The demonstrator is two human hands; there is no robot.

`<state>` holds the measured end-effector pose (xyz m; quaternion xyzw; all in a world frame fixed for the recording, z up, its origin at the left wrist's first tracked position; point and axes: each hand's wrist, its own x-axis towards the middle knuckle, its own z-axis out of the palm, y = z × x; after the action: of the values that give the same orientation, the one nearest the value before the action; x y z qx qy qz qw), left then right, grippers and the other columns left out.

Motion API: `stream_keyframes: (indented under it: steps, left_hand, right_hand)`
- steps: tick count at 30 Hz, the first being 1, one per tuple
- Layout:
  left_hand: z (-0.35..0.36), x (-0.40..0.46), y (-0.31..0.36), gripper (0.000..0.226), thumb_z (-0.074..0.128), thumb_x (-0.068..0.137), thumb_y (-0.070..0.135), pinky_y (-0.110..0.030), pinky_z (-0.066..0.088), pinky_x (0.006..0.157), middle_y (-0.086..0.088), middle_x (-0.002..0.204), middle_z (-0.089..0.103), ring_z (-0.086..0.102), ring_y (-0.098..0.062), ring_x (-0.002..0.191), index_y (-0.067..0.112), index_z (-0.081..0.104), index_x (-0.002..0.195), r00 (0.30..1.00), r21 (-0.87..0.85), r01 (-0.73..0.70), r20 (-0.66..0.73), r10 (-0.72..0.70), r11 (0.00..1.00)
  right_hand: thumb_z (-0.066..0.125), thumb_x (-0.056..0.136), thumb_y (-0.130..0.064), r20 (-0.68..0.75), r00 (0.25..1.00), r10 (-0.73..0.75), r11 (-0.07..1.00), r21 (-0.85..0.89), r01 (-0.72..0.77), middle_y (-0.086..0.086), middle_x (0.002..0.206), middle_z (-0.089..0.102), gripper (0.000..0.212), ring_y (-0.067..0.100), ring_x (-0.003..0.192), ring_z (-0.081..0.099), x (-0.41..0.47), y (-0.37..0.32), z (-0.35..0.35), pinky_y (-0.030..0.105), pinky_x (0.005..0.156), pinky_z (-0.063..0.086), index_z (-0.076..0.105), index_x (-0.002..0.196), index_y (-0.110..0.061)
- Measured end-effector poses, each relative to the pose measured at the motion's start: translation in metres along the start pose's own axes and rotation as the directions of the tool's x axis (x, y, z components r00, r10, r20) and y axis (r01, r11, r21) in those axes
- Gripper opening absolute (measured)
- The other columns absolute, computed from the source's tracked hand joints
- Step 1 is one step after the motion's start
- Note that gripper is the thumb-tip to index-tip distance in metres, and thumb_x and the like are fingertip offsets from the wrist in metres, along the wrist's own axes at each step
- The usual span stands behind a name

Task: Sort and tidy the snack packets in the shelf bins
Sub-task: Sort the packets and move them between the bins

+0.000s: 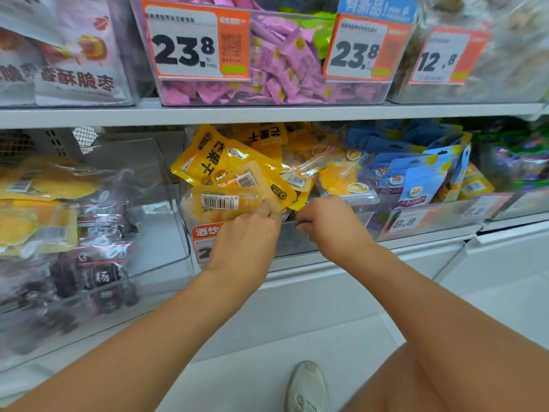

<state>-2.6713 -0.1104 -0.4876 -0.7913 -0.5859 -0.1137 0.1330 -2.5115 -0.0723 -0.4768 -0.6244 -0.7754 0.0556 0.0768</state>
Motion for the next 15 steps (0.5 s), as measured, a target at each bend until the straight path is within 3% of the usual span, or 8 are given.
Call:
stream_keyframes:
  steps: [5,15]
  left_hand:
    - [-0.006,0.006,0.001,0.024,0.062,0.096,0.017,-0.032,0.034,0.059,0.000,0.111,0.064,0.068,-0.026,0.091,0.022,0.055,0.119,1.000,0.085,0.012,-0.003,-0.012,0.996]
    - [-0.011,0.010,-0.007,0.025,0.067,0.090,0.009,-0.034,0.035,0.061,-0.003,0.106,0.065,0.064,-0.026,0.091,0.020,0.060,0.111,0.993,0.039,-0.080,-0.087,0.084,0.996]
  right_hand:
    - [0.056,0.099,-0.023,0.050,0.995,-0.085,0.995,-0.047,0.087,0.008,0.091,0.067,0.019,0.028,0.092,0.061,-0.004,0.002,-0.010,0.030,0.076,0.047,0.074,0.104,-0.019]
    - [0.056,0.100,-0.029,-0.013,0.995,-0.099,0.995,-0.028,0.099,0.010,0.096,0.070,0.024,0.026,0.094,0.061,-0.015,-0.003,-0.034,0.032,0.084,0.047,0.074,0.111,-0.017]
